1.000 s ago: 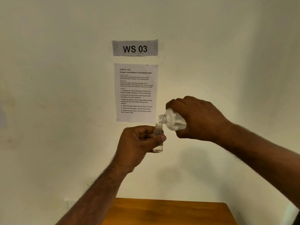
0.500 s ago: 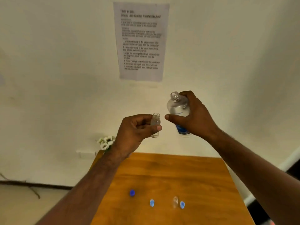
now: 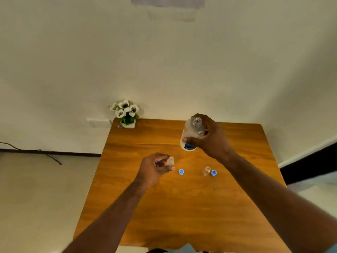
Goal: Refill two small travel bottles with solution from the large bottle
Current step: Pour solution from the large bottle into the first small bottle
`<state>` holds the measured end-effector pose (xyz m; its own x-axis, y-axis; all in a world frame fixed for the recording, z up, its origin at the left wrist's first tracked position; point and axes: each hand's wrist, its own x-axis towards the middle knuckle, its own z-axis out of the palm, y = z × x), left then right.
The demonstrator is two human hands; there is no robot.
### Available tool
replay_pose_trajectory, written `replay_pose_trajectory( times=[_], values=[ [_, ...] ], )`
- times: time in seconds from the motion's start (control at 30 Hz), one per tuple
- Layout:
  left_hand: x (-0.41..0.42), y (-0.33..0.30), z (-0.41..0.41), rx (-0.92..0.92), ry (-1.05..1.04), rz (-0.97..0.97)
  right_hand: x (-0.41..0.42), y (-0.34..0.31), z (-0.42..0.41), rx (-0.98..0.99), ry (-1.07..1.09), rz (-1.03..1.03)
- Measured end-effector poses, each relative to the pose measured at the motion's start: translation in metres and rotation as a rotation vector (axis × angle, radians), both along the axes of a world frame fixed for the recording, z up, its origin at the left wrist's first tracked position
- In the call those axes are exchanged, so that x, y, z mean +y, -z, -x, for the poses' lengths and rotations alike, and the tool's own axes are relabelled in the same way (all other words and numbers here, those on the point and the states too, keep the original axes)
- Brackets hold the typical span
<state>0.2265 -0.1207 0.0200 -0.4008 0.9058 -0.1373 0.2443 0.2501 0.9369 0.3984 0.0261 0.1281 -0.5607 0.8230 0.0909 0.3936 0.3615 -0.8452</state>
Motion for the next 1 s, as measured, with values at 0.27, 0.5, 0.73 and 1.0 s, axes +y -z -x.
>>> replay_pose_trajectory(
  times=[0.27,0.5,0.73,1.0],
  values=[
    [0.003,0.082,0.002,0.123,0.128,0.164,-0.002,0.080,0.014,-0.130,0.086,0.077],
    [0.005,0.111,0.011,0.193,0.165,0.192,0.001,0.116,0.024,-0.228,0.103,0.065],
    [0.007,0.125,0.019,0.199,0.157,0.202,-0.002,0.119,0.026,-0.236,0.097,0.058],
    [0.009,0.121,0.014,0.166,0.170,0.221,-0.008,0.100,0.018,-0.172,0.121,0.081]
  ],
)
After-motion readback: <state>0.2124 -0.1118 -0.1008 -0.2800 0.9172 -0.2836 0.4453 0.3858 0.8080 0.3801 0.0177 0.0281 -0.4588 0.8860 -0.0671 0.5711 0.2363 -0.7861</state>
